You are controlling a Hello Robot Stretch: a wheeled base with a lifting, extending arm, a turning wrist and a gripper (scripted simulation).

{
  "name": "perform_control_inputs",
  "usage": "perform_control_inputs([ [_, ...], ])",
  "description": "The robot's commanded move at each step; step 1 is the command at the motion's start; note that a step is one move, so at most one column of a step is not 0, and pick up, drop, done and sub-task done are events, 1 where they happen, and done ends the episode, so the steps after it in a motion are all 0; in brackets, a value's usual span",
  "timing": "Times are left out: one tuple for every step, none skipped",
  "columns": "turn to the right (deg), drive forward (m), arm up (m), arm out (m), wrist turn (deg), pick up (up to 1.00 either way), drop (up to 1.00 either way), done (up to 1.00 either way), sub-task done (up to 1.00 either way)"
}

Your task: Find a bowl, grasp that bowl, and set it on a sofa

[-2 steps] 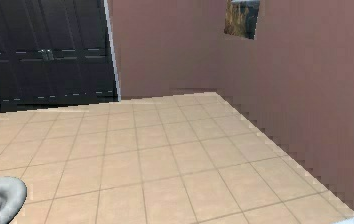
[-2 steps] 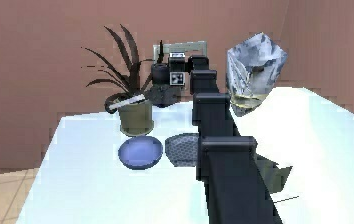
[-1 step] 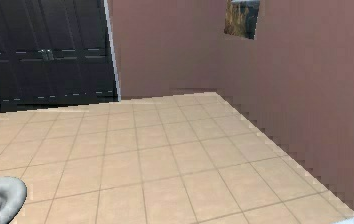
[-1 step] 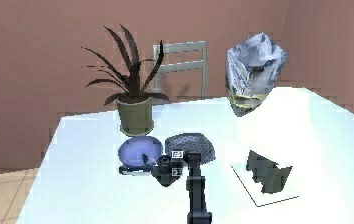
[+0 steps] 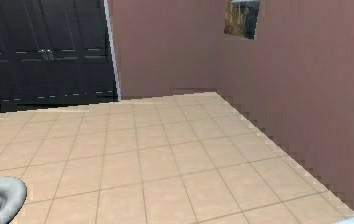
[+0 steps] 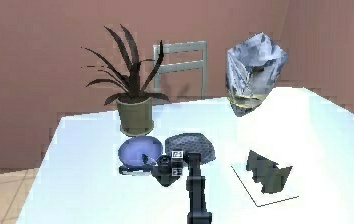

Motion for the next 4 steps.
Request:
perform_control_inputs([
  [0.0,0.00,0.10,0.00,0.0,0.00,0.00,0.00,0.00],
  [0.0,0.00,0.18,0.00,0.0,0.00,0.00,0.00,0.00],
  [0.0,0.00,0.00,0.00,-45.0,0.00,0.00,0.00,0.00],
  [0.0,0.00,0.00,0.00,-42.0,0.00,0.00,0.00,0.00],
])
